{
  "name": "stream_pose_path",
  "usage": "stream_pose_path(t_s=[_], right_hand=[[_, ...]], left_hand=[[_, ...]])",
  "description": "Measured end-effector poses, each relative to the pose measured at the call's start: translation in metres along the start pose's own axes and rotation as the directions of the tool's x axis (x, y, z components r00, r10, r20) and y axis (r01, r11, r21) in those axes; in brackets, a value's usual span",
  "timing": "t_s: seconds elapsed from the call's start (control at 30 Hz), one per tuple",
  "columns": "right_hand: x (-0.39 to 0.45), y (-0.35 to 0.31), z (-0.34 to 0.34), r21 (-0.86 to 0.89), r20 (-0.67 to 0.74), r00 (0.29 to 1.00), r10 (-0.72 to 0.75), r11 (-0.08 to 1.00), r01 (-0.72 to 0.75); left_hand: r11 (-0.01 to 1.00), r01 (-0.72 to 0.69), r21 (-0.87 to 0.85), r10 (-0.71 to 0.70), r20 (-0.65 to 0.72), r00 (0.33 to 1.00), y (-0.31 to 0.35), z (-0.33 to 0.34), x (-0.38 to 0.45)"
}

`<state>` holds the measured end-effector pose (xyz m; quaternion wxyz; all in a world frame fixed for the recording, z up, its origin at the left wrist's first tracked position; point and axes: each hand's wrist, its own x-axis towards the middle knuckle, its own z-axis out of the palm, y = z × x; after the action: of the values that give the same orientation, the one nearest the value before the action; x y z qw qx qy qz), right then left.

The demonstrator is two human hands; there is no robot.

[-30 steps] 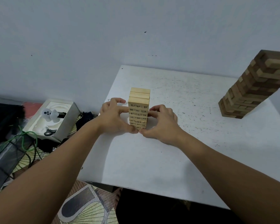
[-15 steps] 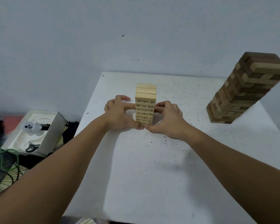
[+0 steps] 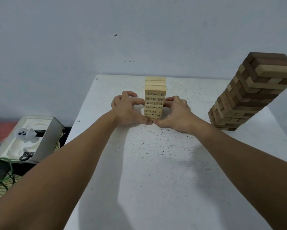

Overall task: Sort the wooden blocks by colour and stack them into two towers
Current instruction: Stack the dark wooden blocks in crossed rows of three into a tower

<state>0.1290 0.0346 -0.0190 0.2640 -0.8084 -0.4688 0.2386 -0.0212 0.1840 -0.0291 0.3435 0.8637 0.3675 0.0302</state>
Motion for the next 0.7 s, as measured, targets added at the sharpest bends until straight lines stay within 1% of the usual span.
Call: stream_pose_path(t_s=[0.13, 0.27, 0.43, 0.7], right_hand=[[0.006, 0.005, -0.001, 0.022, -0.009, 1.000, 0.025, 0.999, -0.024], [0.009, 0.009, 0.002, 0.017, -0.027, 1.000, 0.014, 1.000, -0.014], [0.014, 0.015, 0.005, -0.009, -0.039, 0.999, 0.014, 1.000, -0.015], [0.018, 0.022, 0.010, -0.067, -0.045, 0.999, -0.030, 0.997, 0.027]], left_hand=[[1.000, 0.019, -0.007, -0.019, -0.020, 1.000, -0.002, 0.003, 0.005], [1.000, 0.010, -0.014, -0.011, -0.046, 0.999, -0.004, 0.004, 0.005], [1.000, 0.011, -0.025, -0.012, -0.008, 1.000, -0.004, 0.004, 0.006], [1.000, 0.010, 0.024, -0.010, 0.026, 1.000, -0.004, 0.001, 0.007]])
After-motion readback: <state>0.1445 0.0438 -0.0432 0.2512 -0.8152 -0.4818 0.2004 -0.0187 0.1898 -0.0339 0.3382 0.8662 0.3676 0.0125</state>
